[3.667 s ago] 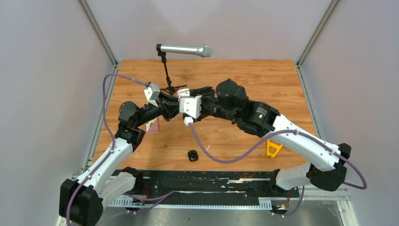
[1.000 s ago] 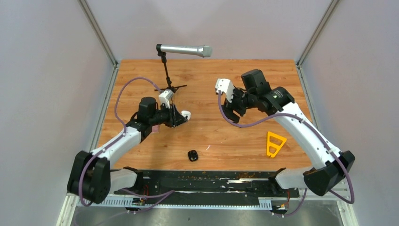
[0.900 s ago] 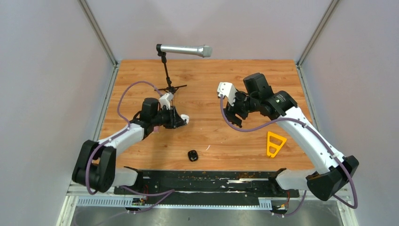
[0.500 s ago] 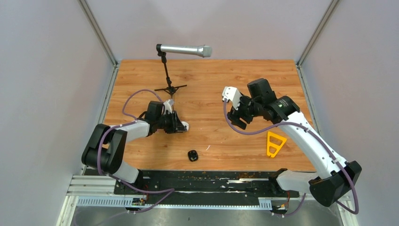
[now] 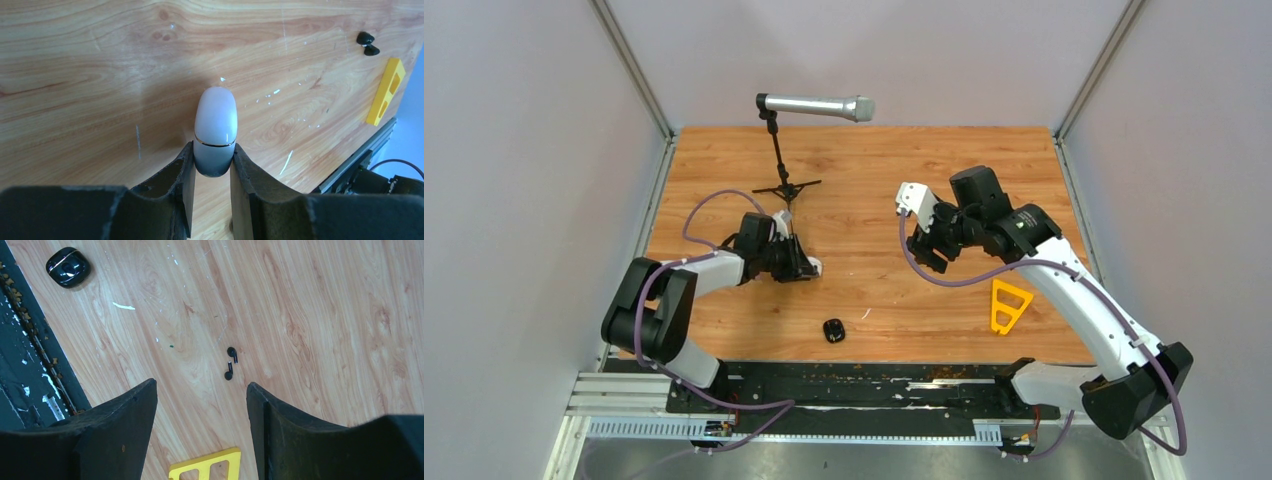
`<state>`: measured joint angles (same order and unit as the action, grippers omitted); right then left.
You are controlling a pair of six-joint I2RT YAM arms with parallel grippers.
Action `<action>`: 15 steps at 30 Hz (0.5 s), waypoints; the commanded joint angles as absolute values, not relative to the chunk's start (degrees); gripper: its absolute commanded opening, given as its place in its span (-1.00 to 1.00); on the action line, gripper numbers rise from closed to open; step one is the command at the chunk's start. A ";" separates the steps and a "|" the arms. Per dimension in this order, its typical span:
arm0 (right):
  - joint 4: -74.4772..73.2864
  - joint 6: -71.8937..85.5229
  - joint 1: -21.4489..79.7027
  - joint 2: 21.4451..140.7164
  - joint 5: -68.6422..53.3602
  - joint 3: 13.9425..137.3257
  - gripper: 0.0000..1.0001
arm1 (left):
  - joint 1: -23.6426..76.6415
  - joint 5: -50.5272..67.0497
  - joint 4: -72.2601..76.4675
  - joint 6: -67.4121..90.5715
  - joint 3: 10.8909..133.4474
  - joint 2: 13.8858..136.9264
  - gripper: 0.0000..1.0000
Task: Insert the wireless bluetooth earbuds into the charging case
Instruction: Place the charging case at the center of the board.
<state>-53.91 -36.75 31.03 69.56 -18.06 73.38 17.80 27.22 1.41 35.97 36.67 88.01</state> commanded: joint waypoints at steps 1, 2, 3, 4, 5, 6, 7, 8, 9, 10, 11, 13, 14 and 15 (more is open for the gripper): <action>-52.05 -37.09 30.79 70.18 -17.93 74.99 0.31 | 17.67 25.35 0.33 36.37 39.42 89.23 -0.50; -52.08 -37.16 30.81 70.34 -17.93 75.12 0.31 | 17.67 25.05 -0.89 36.32 39.57 89.35 -0.50; -52.17 -37.17 30.81 70.44 -17.90 75.26 0.31 | 17.62 24.79 -1.46 36.22 39.67 89.38 -0.49; -52.18 -37.24 30.80 70.48 -17.80 75.38 0.31 | 17.58 24.52 -1.92 36.14 39.80 89.38 -0.46; -52.16 -37.28 30.81 70.48 -17.76 75.48 0.31 | 17.58 24.26 -2.38 36.00 39.96 89.24 -0.43; -52.20 -37.38 30.84 70.44 -17.69 75.50 0.31 | 17.58 23.85 -2.95 35.90 40.10 88.99 -0.38; -52.27 -37.40 30.81 70.44 -17.59 75.50 0.31 | 17.58 23.25 -3.83 35.68 40.34 88.59 -0.33; -52.38 -37.45 30.78 70.41 -17.52 75.50 0.31 | 17.50 22.65 -4.75 35.42 40.61 88.26 -0.27; -52.45 -37.56 30.76 70.32 -17.49 75.42 0.31 | 17.38 22.13 -5.82 35.12 40.91 87.90 -0.21; -52.48 -37.67 30.78 70.24 -17.49 75.29 0.31 | 17.21 21.77 -6.73 34.82 41.22 87.57 -0.10; -52.56 -37.84 30.80 70.15 -17.49 75.18 0.31 | 16.93 21.30 -7.62 34.53 41.73 87.24 -0.01; -52.61 -38.04 30.83 70.14 -17.51 74.83 0.31 | 16.71 21.26 -8.31 33.82 42.08 86.31 0.07; -52.56 -38.10 30.84 70.13 -17.54 74.68 0.31 | 16.63 21.58 -8.46 33.40 42.22 85.93 0.11; -52.58 -38.14 30.78 70.04 -17.62 74.56 0.31 | 16.68 21.73 -8.63 33.32 42.28 85.47 0.13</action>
